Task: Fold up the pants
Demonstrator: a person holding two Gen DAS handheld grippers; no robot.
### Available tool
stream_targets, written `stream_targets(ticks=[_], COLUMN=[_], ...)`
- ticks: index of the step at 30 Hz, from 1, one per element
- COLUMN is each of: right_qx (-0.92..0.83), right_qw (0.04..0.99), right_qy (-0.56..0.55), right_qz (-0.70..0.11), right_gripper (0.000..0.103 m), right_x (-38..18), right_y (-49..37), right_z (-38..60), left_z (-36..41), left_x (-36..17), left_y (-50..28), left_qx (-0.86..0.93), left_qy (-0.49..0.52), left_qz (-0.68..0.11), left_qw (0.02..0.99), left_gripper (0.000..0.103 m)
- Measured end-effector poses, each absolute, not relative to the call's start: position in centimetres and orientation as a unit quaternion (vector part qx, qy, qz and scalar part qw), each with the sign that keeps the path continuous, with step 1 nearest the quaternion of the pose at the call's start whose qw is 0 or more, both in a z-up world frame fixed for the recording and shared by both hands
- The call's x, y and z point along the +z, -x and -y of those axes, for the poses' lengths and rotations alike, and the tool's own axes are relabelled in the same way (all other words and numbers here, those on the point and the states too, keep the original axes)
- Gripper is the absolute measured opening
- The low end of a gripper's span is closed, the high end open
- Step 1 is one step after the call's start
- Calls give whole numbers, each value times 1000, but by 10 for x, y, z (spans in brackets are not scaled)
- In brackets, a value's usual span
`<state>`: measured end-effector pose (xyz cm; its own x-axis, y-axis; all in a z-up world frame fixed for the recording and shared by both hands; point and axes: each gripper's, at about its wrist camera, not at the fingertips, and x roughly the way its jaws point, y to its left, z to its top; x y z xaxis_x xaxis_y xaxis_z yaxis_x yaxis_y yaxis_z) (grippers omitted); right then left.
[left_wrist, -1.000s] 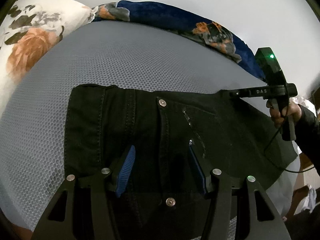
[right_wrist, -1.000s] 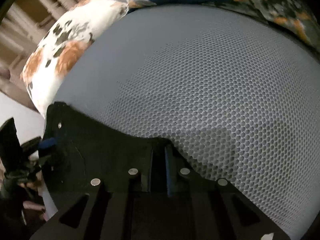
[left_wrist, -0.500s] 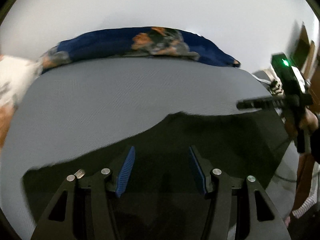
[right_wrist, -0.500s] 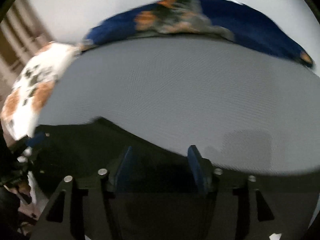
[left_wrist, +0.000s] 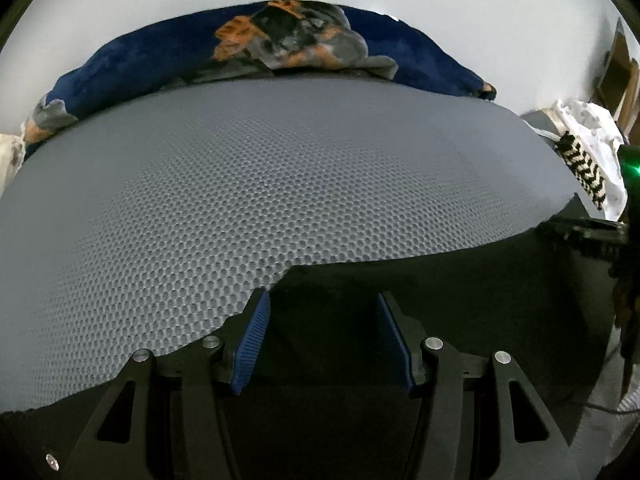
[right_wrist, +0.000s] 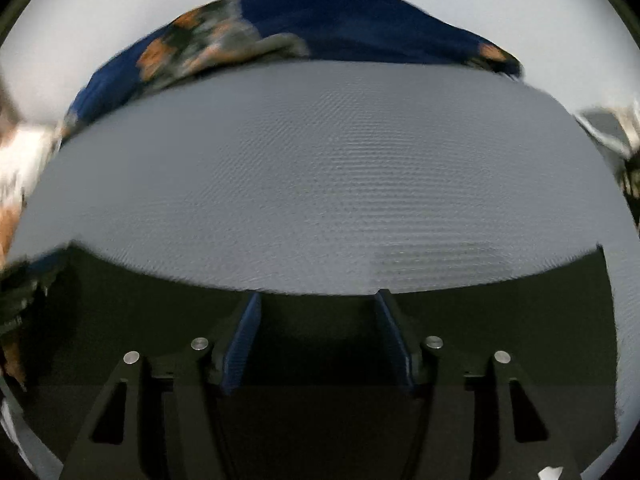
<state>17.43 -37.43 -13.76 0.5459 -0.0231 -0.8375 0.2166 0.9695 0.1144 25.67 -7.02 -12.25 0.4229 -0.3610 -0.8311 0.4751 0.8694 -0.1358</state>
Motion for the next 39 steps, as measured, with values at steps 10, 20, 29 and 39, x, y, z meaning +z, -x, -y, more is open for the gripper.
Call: stream_targets(ticks=[10, 20, 29, 39], right_qx=[-59, -60, -42, 51], right_qw=[868, 825, 798, 780], right_qy=[-174, -299, -352, -397], right_qz=[-462, -476, -488, -481], right_gripper=[44, 45, 45, 39], right_x=[-116, -111, -131, -145], right_y=[-138, -47, -21, -26], right_z=[458, 580, 636, 654], left_z=[65, 42, 41, 50], left_x=[-112, -88, -101, -110], left_y=[-249, -196, -169, -155], left_qx=[-225, -216, -183, -174], left_qy=[-37, 14, 43, 37], left_qz=[-489, -497, -537, -548], left_qw=[842, 840, 822, 817], left_gripper=[56, 60, 61, 61])
